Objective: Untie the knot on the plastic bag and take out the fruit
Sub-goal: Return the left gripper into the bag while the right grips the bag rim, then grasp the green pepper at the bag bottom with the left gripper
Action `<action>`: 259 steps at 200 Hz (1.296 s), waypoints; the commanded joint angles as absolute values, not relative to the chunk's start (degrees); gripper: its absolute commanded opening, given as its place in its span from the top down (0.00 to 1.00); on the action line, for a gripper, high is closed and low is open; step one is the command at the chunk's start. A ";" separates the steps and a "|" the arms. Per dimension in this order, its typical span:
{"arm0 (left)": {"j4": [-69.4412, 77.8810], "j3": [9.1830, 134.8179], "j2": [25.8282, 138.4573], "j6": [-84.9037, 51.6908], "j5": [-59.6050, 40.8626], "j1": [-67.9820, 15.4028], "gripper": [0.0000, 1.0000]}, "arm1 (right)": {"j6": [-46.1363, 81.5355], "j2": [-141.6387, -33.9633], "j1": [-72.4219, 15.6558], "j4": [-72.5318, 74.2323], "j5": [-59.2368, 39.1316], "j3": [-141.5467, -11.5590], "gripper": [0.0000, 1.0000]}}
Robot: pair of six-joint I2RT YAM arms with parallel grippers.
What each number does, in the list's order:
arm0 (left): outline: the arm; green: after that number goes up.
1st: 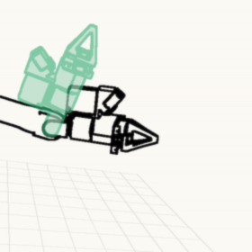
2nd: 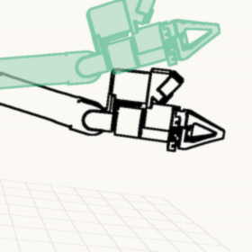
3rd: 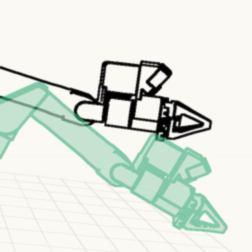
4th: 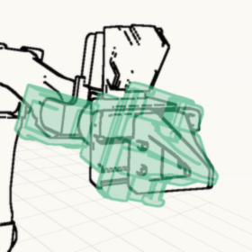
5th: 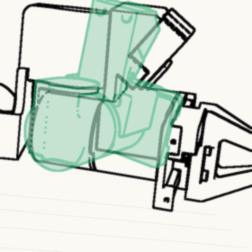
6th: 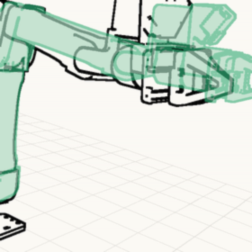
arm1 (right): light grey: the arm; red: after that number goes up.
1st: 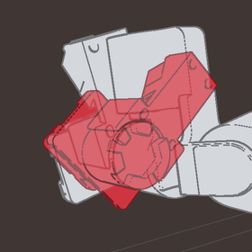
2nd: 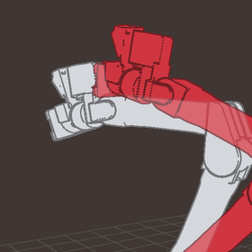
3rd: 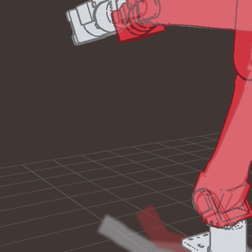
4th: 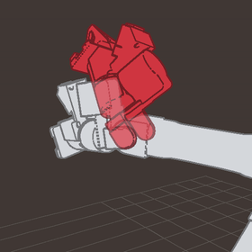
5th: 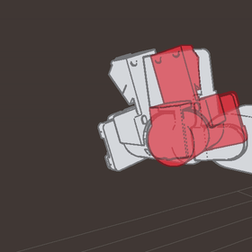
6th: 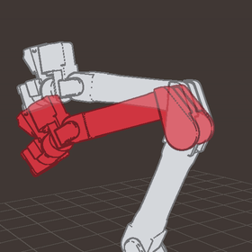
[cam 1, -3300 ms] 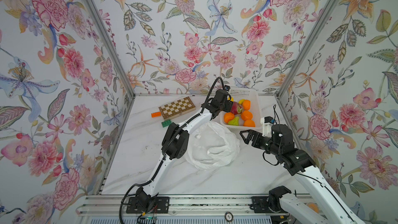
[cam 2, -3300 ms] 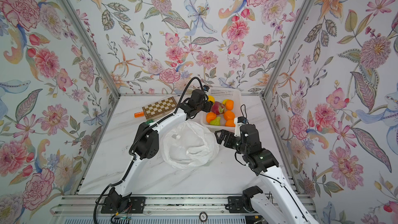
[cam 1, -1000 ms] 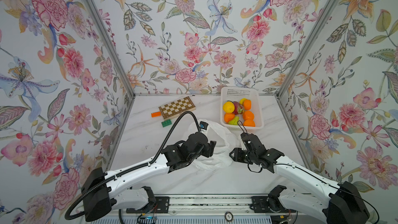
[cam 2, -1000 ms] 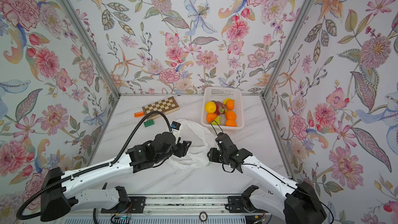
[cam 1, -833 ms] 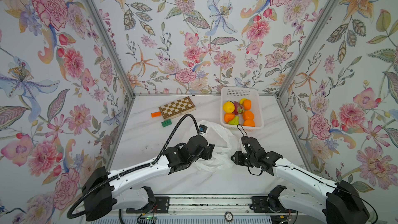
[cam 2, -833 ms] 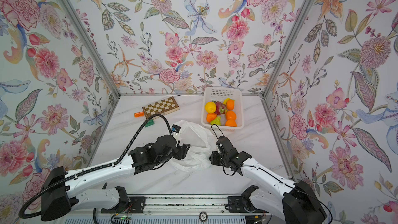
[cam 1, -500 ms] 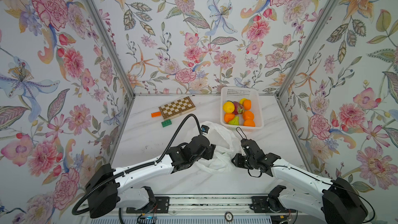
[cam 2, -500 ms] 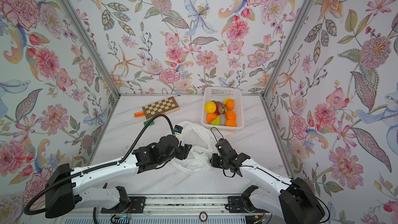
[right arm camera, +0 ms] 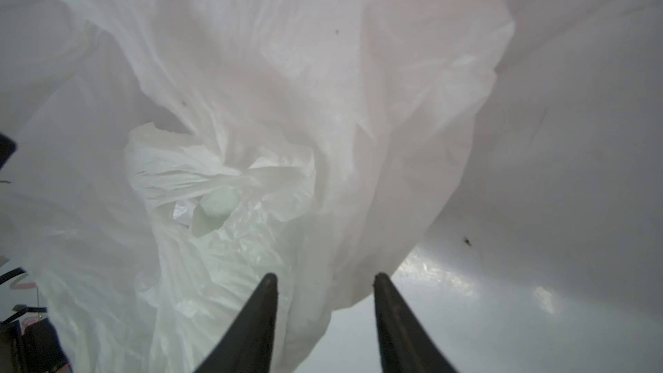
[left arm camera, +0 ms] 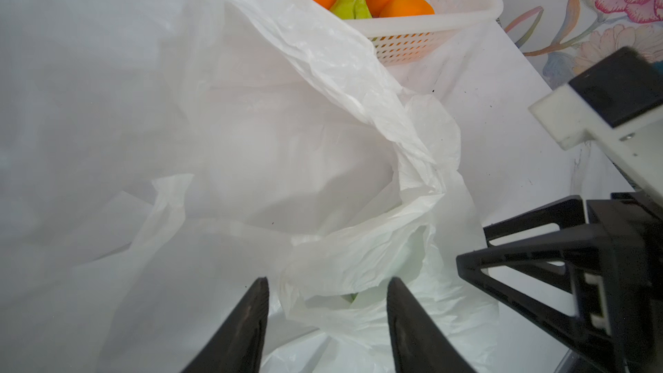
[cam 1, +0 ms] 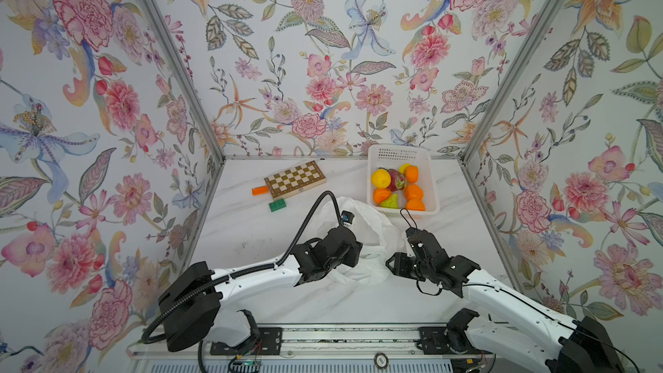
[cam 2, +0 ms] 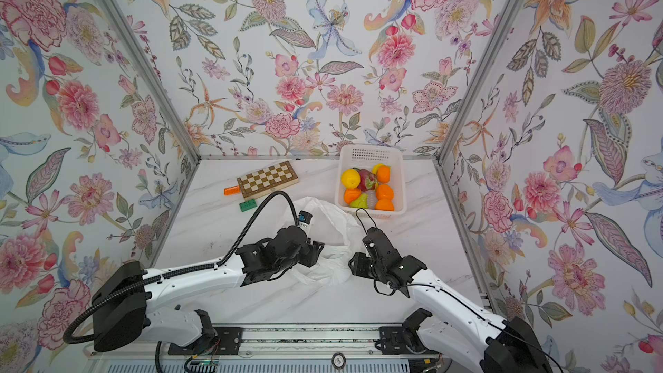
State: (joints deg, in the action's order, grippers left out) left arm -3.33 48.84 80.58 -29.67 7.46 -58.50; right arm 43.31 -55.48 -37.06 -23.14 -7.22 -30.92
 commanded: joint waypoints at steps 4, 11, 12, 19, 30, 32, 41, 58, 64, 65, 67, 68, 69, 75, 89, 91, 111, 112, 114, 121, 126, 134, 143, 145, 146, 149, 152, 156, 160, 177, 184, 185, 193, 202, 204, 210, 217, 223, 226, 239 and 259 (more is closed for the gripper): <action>0.64 47.78 81.23 -30.40 5.51 -57.92 0.50 | 49.31 -53.07 -37.61 -22.53 -8.69 -35.01 0.38; 1.43 47.74 81.05 -30.41 5.08 -57.97 0.51 | 50.39 -52.87 -37.78 -21.84 -8.50 -35.50 0.36; 1.51 47.73 81.09 -30.45 5.00 -57.95 0.51 | 50.47 -52.84 -37.79 -21.69 -8.43 -35.55 0.36; 1.84 47.90 80.96 -30.46 5.08 -57.90 0.51 | 51.09 -52.91 -37.88 -20.71 -8.31 -35.75 0.34; 1.50 48.23 80.99 -30.41 5.39 -57.92 0.50 | 51.33 -53.94 -37.91 -18.54 -8.69 -35.57 0.31; 1.43 48.25 81.00 -30.45 5.43 -57.92 0.51 | 51.28 -54.24 -37.96 -18.08 -8.74 -35.55 0.29; 0.99 48.42 81.11 -30.32 5.71 -57.92 0.50 | 50.53 -56.19 -38.11 -17.32 -9.14 -35.65 0.23; 0.71 48.20 81.12 -30.32 5.79 -57.92 0.50 | 47.53 -60.18 -38.48 -19.27 -7.67 -35.97 0.21; 0.71 48.12 80.99 -30.32 5.74 -57.92 0.49 | 46.65 -61.13 -38.53 -20.01 -7.25 -35.74 0.24; 0.71 48.10 81.01 -30.32 5.72 -57.92 0.49 | 46.53 -61.28 -38.56 -20.11 -7.23 -35.67 0.25; 0.64 48.13 81.03 -30.32 5.74 -57.96 0.49 | 46.37 -61.57 -38.58 -20.30 -7.15 -35.50 0.27; 0.63 48.14 81.03 -30.32 5.77 -57.99 0.49 | 46.26 -61.68 -38.58 -20.39 -7.09 -35.37 0.27; 0.62 48.15 80.99 -30.32 5.74 -57.95 0.49 | 46.16 -61.82 -38.63 -20.48 -7.02 -35.27 0.28; 0.57 48.01 80.95 -30.24 5.71 -57.91 0.49 | 45.78 -62.20 -38.71 -20.98 -6.61 -34.57 0.35; 0.24 48.07 80.95 -29.93 5.88 -57.92 0.49 | 45.26 -62.36 -38.82 -21.51 -6.07 -32.12 0.51; 0.19 48.08 81.01 -29.90 5.93 -57.92 0.49 | 45.24 -62.33 -38.82 -21.46 -6.11 -31.69 0.53; 0.35 48.62 81.45 -29.47 6.03 -57.97 0.49 | 44.82 -61.74 -39.02 -21.88 -6.22 -27.86 0.69; 0.40 48.66 81.50 -29.41 6.01 -57.94 0.49 | 44.78 -61.72 -39.02 -21.88 -6.23 -27.64 0.69; 0.36 48.75 81.55 -29.35 5.94 -57.95 0.49 | 44.68 -61.64 -39.02 -21.82 -6.17 -27.19 0.70; 0.60 49.19 82.10 -29.06 5.66 -57.94 0.49 | 44.64 -61.48 -39.07 -21.58 -6.01 -25.68 0.73; 0.82 49.51 82.67 -28.80 5.24 -57.93 0.48 | 44.73 -61.39 -39.11 -21.39 -6.01 -24.66 0.75; 0.89 50.38 83.77 -28.42 4.06 -57.88 0.48 | 44.74 -61.36 -39.15 -20.75 -6.43 -23.33 0.76; 0.64 51.64 85.25 -28.21 3.00 -57.88 0.48 | 44.65 -61.44 -39.30 -20.00 -6.96 -22.39 0.76; 0.62 51.89 85.67 -28.21 2.79 -57.89 0.48 | 44.72 -61.50 -39.38 -19.94 -6.99 -22.30 0.77; 0.71 52.00 85.86 -28.21 2.67 -57.90 0.48 | 44.68 -61.51 -39.42 -19.90 -7.01 -22.27 0.77; 0.58 52.35 86.40 -28.28 2.32 -57.84 0.48 | 44.65 -61.60 -39.50 -19.86 -6.97 -22.23 0.76; 0.74 52.63 86.90 -28.37 1.91 -57.91 0.48 | 44.63 -61.70 -39.48 -19.73 -6.90 -22.24 0.77; 0.92 52.93 87.53 -28.45 1.57 -57.96 0.48 | 44.53 -61.78 -39.58 -19.64 -6.92 -22.28 0.77; 1.23 53.15 88.16 -28.55 1.35 -57.88 0.47 | 44.37 -61.97 -39.78 -19.41 -6.90 -22.40 0.77; 2.47 53.68 90.98 -29.18 1.84 -57.84 0.47 | 43.28 -63.30 -40.20 -17.94 -6.30 -22.34 0.77; 3.33 53.84 91.89 -29.22 1.80 -57.83 0.47 | 43.03 -64.21 -40.34 -17.28 -5.71 -22.11 0.79; 3.47 53.90 92.04 -29.16 1.78 -57.88 0.47 | 42.96 -64.27 -40.34 -17.08 -5.71 -22.08 0.79; 3.78 54.67 93.01 -29.03 1.47 -57.83 0.46 | 42.52 -65.41 -40.51 -16.31 -5.17 -22.06 0.80; 3.75 55.62 93.90 -28.84 0.80 -57.77 0.46 | 41.56 -66.32 -41.21 -14.65 -4.49 -21.93 0.82; 3.71 55.81 94.12 -28.79 0.68 -57.77 0.46 | 41.28 -66.48 -41.44 -14.38 -4.33 -21.90 0.82; 3.81 56.22 94.75 -28.66 0.42 -57.77 0.46 | 40.71 -66.71 -42.09 -12.90 -3.78 -21.72 0.84; 3.80 56.57 95.60 -28.58 0.01 -57.70 0.46 | 40.00 -66.82 -42.80 -11.46 -3.55 -21.55 0.84; 3.64 56.76 96.31 -28.48 -0.42 -57.49 0.46 | 39.75 -66.67 -43.28 -10.80 -3.37 -21.53 0.85; 3.42 56.82 96.63 -28.52 -0.71 -57.42 0.46 | 39.59 -66.52 -43.46 -10.61 -3.27 -21.53 0.86; 3.04 56.52 97.33 -29.09 -1.72 -56.93 0.48 | 39.05 -65.79 -43.77 -10.78 -2.14 -21.45 0.87; 5.23 53.73 96.43 -29.87 -4.08 -56.78 0.49 | 38.26 -64.59 -43.76 -12.28 -0.54 -21.61 0.86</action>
